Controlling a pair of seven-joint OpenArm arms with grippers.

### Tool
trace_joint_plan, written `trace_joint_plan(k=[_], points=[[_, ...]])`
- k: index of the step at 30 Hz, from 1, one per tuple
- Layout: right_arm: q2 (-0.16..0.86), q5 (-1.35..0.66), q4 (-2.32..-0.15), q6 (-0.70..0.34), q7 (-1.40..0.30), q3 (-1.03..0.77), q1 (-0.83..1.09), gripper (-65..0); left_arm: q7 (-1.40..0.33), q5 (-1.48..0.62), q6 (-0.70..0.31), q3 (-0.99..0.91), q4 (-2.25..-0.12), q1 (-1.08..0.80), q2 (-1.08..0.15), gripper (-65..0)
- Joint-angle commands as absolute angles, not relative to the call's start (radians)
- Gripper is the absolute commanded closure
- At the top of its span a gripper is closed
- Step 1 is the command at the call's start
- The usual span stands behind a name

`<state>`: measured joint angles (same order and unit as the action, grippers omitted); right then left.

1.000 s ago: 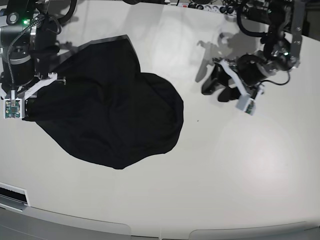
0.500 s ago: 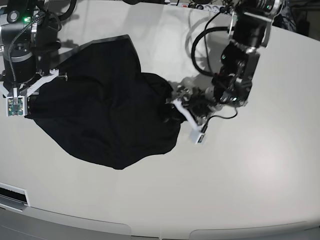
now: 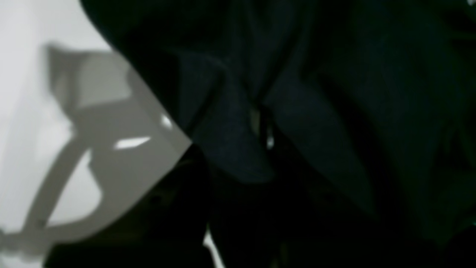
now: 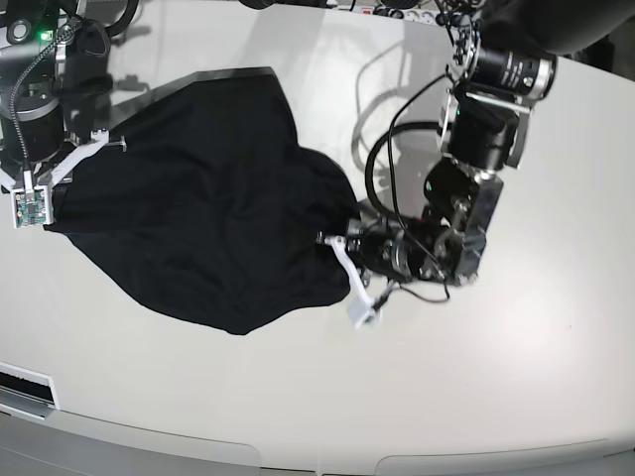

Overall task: Layout the t-shirt on the table in an organized manner, then fold the t-shirt properly
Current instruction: 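Grasp the shirt's bunched side with the left gripper and pull it away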

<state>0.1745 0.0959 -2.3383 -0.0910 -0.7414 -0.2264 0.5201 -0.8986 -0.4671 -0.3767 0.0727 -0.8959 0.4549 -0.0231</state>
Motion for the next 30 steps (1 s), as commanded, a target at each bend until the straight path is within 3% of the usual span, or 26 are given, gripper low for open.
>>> trace_joint_plan(k=[1, 11, 18, 23, 26, 30], points=[[0.184, 0.104, -2.356, -0.087, -0.717, -0.23, 0.529, 0.0, -0.892, -0.497, -0.395, 0.072, -0.945, 0.522, -0.02, 0.0], [0.186, 0.026, -2.356, -0.101, -0.736, -0.23, 0.608, 0.0, -0.912, -0.551, -0.454, 0.081, -0.997, 0.815, -0.02, 0.0], [0.182, -0.215, -2.356, -0.27, -0.773, -0.226, 0.686, 0.0, -0.776, -0.424, -0.453, 0.241, -0.992, 0.936, -0.019, 0.0], [0.181, -0.262, -2.356, -0.424, -0.784, -0.158, 0.749, 0.0, -0.682, -0.347, -0.453, 0.397, -0.992, 0.942, -0.019, 0.0], [0.181, -0.208, -2.356, -0.403, -0.783, -0.107, 0.762, 0.0, -0.671, -0.348, -0.454, 0.467, -0.992, 0.936, -0.019, 0.0], [0.181, -0.037, -2.356, -0.273, -0.775, -0.092, 0.752, 0.0, -0.658, -0.345, -0.453, 0.497, -0.992, 0.92, -0.019, -1.1]])
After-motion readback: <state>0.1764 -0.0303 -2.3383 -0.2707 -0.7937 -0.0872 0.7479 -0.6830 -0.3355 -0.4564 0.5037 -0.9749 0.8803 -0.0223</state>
